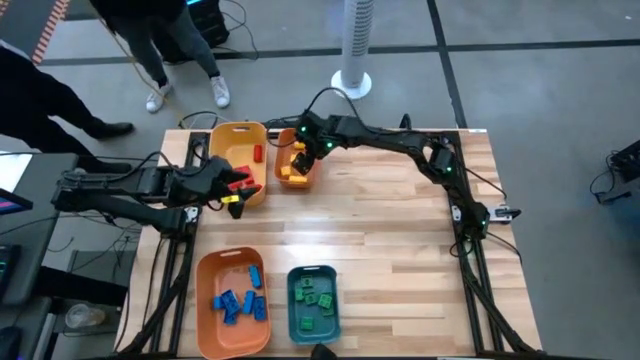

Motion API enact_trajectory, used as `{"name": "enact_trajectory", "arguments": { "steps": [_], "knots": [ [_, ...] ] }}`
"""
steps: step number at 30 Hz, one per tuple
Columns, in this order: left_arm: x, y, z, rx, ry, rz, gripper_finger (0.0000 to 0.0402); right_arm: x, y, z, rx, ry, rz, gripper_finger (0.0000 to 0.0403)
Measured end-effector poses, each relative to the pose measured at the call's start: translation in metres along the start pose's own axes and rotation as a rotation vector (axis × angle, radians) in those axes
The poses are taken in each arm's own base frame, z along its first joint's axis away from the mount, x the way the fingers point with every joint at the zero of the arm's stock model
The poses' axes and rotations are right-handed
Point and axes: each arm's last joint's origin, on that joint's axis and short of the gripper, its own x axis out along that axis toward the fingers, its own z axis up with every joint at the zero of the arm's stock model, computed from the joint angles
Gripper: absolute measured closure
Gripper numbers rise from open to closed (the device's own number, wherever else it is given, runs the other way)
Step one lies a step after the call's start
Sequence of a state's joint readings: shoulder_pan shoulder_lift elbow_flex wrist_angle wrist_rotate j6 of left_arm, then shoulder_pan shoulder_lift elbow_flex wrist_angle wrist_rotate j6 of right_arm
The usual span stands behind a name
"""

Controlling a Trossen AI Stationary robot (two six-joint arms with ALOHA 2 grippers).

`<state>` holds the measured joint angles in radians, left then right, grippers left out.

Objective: Sort blocks
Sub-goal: Return to Home Position

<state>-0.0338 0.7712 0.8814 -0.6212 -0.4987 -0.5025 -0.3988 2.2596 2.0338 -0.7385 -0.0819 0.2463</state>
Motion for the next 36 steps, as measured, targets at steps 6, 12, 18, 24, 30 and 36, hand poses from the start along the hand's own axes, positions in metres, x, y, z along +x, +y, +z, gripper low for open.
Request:
{"name": "enact_trajectory", "arguments": {
  "steps": [6,12,18,24,30,36],
  "knots": [
    [-0.005,-0.006,0.002,0.04,-0.06,-0.044,0.0146,-0.08,0.031,0.014,-0.165,-0.162,0.07,0.0156],
    [-0.013,0.01,-0.016,-0.039,-0.179,-0.042,0.0159,-0.144,0.04,-0.004,-0.251,-0.33,0.104,0.0166],
    [-0.007,0.022,-0.042,-0.136,-0.229,-0.075,0.018,-0.162,0.041,-0.069,-0.226,-0.377,0.121,0.0179],
    [0.003,0.024,-0.055,-0.178,-0.279,-0.043,0.02,-0.181,0.034,-0.148,-0.132,-0.459,0.1,0.0192],
    [0.011,0.024,-0.067,-0.192,-0.317,-0.022,0.0225,-0.184,0.025,-0.217,0.005,-0.489,0.102,0.0202],
    [0.015,0.022,-0.08,-0.236,-0.305,-0.053,0.0245,-0.184,0.018,-0.268,0.087,-0.515,0.126,0.021]
  ]
}}
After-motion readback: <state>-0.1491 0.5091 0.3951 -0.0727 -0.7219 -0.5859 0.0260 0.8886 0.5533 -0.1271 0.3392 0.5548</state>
